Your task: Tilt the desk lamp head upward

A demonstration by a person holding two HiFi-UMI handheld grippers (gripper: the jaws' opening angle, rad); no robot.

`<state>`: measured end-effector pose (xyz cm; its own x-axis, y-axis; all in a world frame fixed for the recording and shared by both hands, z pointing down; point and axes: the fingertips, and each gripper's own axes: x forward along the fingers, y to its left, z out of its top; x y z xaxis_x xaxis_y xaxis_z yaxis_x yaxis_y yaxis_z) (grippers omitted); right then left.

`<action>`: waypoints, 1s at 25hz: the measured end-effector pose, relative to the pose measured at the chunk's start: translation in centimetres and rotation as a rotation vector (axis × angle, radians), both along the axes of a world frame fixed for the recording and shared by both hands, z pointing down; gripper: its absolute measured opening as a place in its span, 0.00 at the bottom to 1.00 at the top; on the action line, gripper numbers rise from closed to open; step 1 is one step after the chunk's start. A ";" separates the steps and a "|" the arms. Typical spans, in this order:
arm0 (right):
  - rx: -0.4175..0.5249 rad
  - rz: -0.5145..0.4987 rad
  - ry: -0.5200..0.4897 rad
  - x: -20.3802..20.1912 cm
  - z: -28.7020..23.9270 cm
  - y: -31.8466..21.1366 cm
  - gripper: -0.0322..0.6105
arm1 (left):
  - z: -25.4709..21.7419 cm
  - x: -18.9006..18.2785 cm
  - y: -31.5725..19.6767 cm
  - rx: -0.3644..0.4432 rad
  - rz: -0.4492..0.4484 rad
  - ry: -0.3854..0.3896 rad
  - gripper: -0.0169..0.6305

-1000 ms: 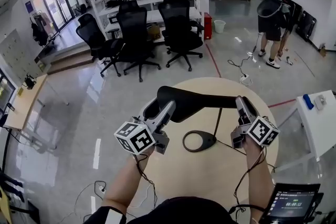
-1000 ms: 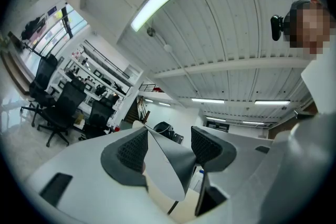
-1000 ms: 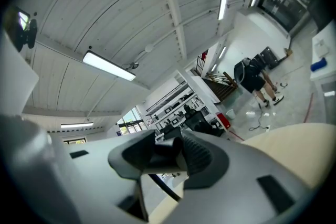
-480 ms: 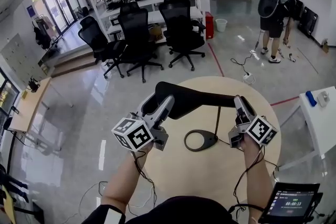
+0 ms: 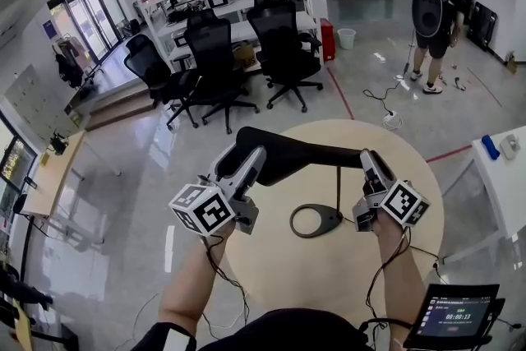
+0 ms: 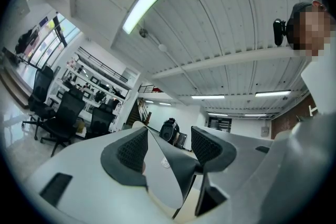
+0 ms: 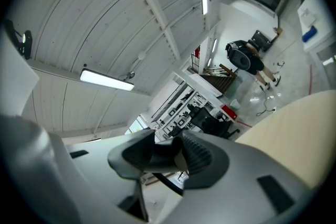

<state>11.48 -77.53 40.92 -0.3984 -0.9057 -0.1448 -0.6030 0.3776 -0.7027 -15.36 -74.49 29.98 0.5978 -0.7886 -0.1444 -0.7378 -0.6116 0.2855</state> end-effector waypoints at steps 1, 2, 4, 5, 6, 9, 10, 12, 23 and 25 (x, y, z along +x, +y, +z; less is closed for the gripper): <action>0.000 -0.001 -0.010 0.0 0.0 0.0 0.30 | -0.1 0.0 0.0 0.001 -0.002 -0.003 0.44; 0.000 -0.002 -0.020 -0.1 0.0 0.0 0.30 | -0.3 0.0 0.0 0.003 -0.003 -0.006 0.44; 0.000 -0.006 -0.034 -0.3 0.0 0.0 0.30 | -0.7 0.0 0.0 0.009 -0.008 -0.012 0.44; 0.001 -0.009 -0.038 -0.4 0.0 0.1 0.30 | -0.9 -0.1 0.1 0.012 -0.010 -0.013 0.44; 0.001 -0.013 -0.042 -0.5 0.1 0.1 0.30 | -1.0 0.0 0.1 0.016 -0.012 -0.014 0.44; -0.001 -0.027 -0.060 -0.8 0.4 0.2 0.30 | -1.5 0.1 0.3 0.027 -0.014 -0.020 0.44; -0.002 -0.033 -0.066 -0.9 0.5 0.2 0.30 | -1.7 0.1 0.3 0.030 -0.015 -0.025 0.44; -0.007 -0.047 -0.078 -1.0 0.7 0.2 0.30 | -2.2 0.3 0.3 0.039 -0.014 -0.032 0.44; -0.027 -0.072 -0.189 -1.4 1.8 0.4 0.30 | -4.0 1.7 0.0 0.087 -0.016 -0.081 0.44; -0.026 -0.073 -0.196 -1.5 1.8 0.4 0.30 | -4.3 1.8 -0.1 0.081 -0.021 -0.080 0.44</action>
<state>9.95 -77.17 42.71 -0.4301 -0.8798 -0.2025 -0.4254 0.3953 -0.8141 -13.60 -74.62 25.69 0.5934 -0.7887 -0.1609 -0.7692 -0.6145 0.1751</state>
